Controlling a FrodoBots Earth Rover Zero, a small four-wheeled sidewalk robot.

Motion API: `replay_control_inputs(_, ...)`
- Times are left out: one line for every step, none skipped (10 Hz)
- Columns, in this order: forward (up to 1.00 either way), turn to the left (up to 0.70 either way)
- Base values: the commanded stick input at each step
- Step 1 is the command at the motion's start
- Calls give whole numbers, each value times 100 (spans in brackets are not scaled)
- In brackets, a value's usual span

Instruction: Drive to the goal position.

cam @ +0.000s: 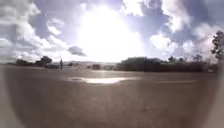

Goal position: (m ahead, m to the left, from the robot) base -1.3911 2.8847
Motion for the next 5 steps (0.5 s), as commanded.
replay_control_inputs(0,50)
replay_control_inputs(0,50)
replay_control_inputs(0,50)
replay_control_inputs(0,50)
replay_control_inputs(0,50)
